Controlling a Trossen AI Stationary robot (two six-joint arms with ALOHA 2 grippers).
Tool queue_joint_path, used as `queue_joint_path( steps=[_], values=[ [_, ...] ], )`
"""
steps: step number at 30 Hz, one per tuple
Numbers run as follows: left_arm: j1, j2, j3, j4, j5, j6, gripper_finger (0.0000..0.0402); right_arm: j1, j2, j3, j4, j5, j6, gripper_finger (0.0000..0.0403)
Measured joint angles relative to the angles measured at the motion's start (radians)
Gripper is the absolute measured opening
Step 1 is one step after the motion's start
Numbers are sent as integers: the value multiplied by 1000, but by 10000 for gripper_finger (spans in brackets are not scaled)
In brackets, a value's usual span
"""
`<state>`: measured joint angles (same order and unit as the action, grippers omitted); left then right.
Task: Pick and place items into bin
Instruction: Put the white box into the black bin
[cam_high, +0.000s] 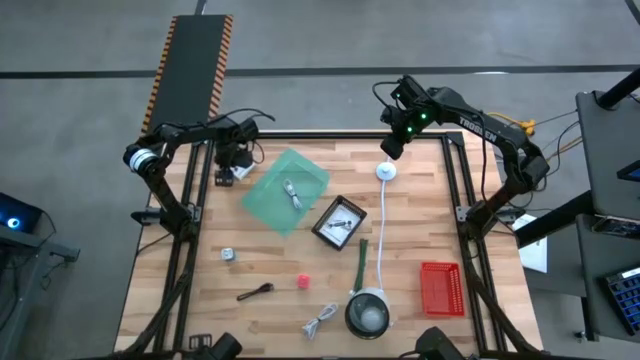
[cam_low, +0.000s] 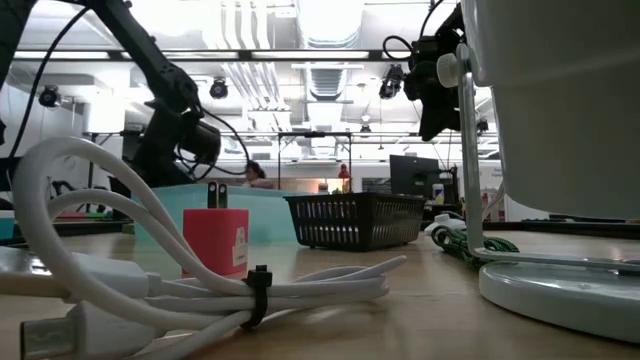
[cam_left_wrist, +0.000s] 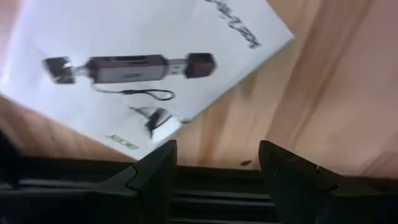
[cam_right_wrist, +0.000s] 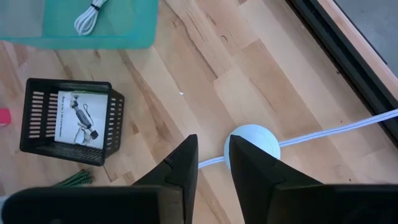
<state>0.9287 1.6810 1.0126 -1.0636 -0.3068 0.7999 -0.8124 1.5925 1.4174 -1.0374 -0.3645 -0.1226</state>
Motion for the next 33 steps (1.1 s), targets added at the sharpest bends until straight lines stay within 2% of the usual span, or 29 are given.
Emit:
queue_joint_path(
  steps=[5, 17, 22, 33],
  values=[
    [0, 0, -24, 31, 17, 43, 209, 0, 0, 0, -1, 0, 1, 74],
    [-1, -2, -44, 59, 14, 20, 209, 0, 0, 0, -2, -1, 19, 77],
    [-1, -50, -43, 61, 9, 23, 209, 0, 0, 0, -1, -1, 18, 79],
    [-2, -52, -68, 199, 48, 26, 209, 0, 0, 0, 0, -1, 18, 68]
  ],
)
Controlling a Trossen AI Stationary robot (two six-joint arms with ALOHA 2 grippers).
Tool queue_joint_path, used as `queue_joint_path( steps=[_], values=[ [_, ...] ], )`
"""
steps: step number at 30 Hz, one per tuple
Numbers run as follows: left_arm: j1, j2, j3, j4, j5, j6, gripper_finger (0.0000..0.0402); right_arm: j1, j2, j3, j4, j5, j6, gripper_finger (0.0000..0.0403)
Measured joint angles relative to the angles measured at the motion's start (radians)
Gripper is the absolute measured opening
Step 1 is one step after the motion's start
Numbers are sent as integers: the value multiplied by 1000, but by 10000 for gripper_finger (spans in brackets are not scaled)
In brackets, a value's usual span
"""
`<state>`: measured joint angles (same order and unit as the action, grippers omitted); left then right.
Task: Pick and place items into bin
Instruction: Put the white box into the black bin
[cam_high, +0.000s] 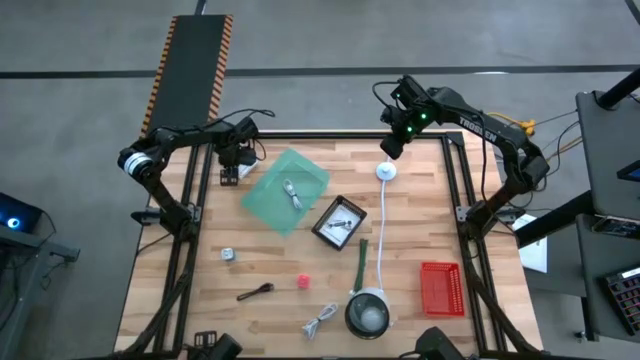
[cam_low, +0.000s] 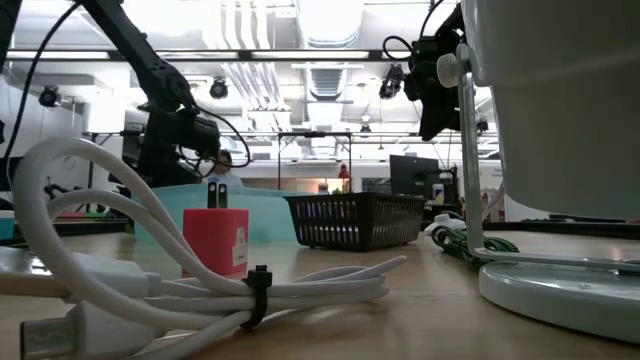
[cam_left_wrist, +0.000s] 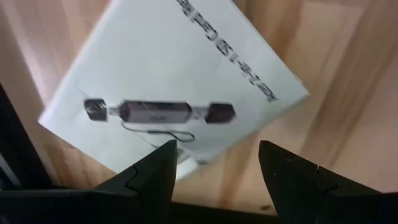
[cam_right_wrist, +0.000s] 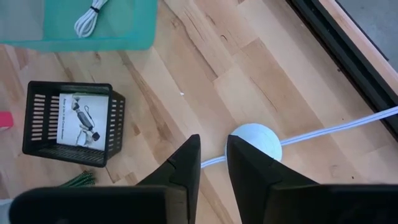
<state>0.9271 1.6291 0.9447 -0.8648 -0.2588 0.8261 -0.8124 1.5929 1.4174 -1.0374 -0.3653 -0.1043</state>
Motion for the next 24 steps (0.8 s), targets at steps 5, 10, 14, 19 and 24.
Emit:
queue_joint_path(
  steps=[5, 10, 14, 19, 24],
  values=[
    [0, 10, -2, -13, -34, 3, 209, 0, 0, 0, -2, 0, 0, 72],
    [0, 9, 2, -14, -68, -2, 209, 0, 0, 0, -2, 0, 0, 78],
    [-1, 7, 6, -15, -95, -8, 209, 0, 0, 0, -2, 0, 0, 80],
    [-2, 6, 1, -58, -97, -25, 209, 0, 0, 0, -2, 0, 0, 76],
    [-2, 6, -17, -20, -57, -32, 209, 0, 0, 0, -1, 0, -3, 69]
  ],
)
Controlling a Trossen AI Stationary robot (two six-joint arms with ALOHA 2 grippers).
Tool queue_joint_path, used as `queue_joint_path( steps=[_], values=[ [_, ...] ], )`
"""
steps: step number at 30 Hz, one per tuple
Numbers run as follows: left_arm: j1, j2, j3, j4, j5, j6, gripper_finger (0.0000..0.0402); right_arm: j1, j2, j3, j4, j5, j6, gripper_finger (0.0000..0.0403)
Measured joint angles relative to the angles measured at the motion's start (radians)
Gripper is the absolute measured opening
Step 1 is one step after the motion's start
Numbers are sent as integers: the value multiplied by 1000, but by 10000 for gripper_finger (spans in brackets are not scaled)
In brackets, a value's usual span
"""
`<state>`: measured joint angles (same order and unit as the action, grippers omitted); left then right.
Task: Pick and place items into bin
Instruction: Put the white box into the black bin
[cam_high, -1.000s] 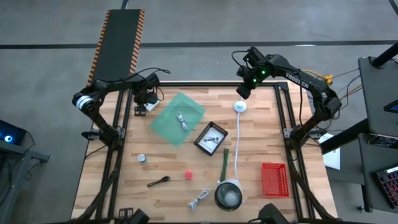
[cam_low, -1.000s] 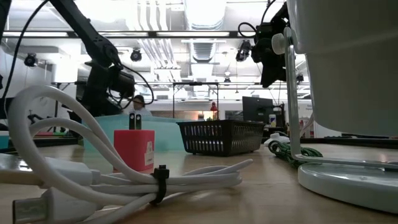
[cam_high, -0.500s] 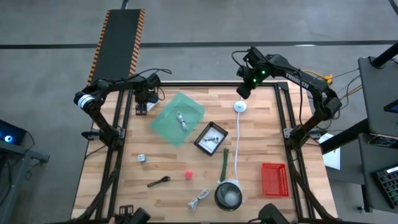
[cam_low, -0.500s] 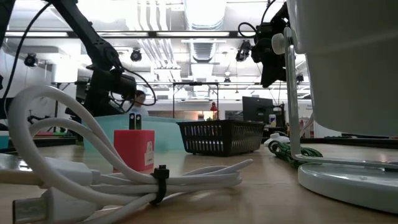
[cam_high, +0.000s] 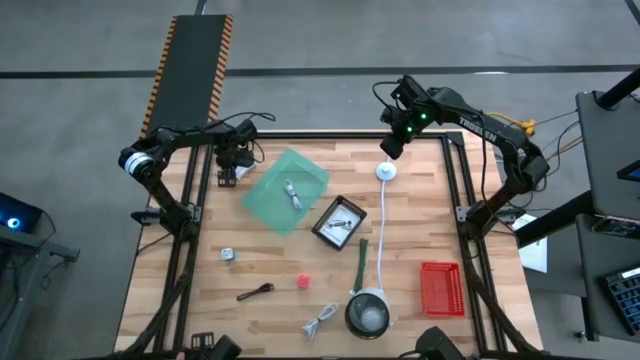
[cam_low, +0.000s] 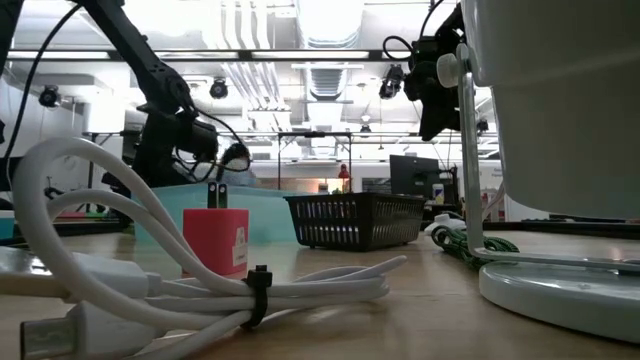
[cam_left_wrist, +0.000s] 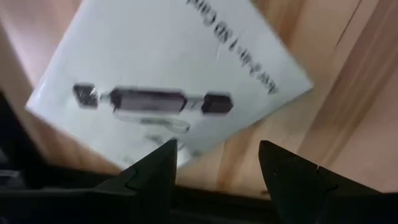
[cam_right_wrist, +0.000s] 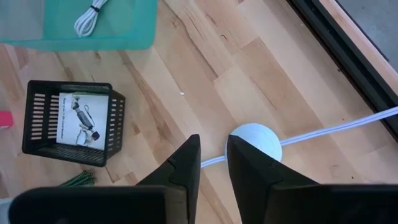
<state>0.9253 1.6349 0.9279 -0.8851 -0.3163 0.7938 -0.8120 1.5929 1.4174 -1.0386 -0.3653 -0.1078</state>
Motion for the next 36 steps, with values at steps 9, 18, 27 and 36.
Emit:
queue_joint_path(
  steps=[9, 18, 27, 36],
  values=[
    [-4, 40, -19, 38, 2, -2, 209, 0, 0, 0, -1, 0, 0, 76],
    [-8, 45, -3, 54, 4, -6, 129, 0, 0, 0, -1, 0, -4, 70],
    [-10, 46, 11, 154, 26, -217, 9, 0, 0, 0, -3, 0, 4, 75],
    [-10, 45, 22, 139, 102, -443, 2, 0, 0, 0, -3, 0, 3, 71]
  ],
)
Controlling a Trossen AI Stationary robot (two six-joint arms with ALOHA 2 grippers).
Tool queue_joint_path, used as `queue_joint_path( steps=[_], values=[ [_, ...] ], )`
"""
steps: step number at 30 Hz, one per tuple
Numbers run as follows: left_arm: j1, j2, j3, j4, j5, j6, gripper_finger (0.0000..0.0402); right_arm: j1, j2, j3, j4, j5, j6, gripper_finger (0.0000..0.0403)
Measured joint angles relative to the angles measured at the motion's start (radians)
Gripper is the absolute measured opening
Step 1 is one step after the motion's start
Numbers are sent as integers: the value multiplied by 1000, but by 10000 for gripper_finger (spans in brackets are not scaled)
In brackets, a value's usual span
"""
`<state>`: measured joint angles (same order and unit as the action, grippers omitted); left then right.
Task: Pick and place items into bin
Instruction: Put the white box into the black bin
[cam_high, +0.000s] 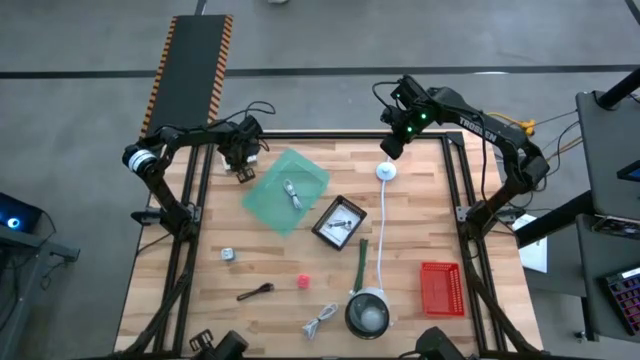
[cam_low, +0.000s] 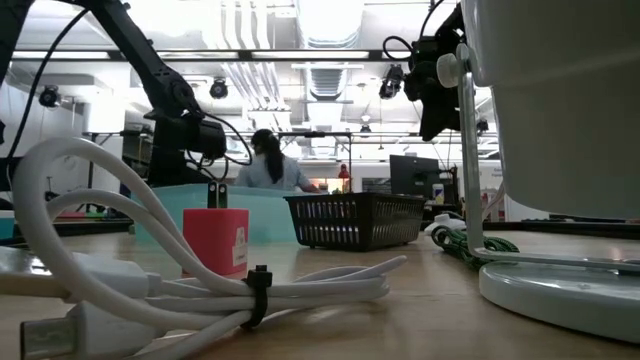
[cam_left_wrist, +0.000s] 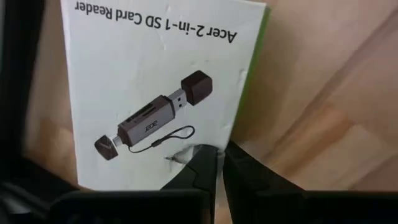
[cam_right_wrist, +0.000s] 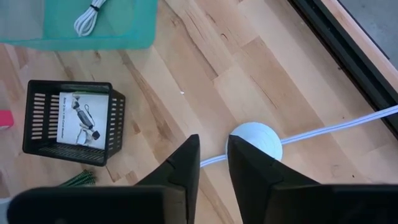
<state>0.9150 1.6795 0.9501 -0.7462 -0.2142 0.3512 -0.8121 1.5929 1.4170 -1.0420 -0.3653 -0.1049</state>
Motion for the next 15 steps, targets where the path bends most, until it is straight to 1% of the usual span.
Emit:
queue_joint_path(
  steps=[6, 10, 15],
  values=[
    [-2, -30, -1, -34, 68, -41, 1, 0, 0, 0, -1, 0, 0, 70],
    [-2, -67, 4, -70, 95, -66, 0, 0, 0, 0, -1, 0, -3, 75],
    [-2, -127, 12, -76, 135, -129, 0, 0, 0, 0, -1, 0, -8, 80]
  ],
)
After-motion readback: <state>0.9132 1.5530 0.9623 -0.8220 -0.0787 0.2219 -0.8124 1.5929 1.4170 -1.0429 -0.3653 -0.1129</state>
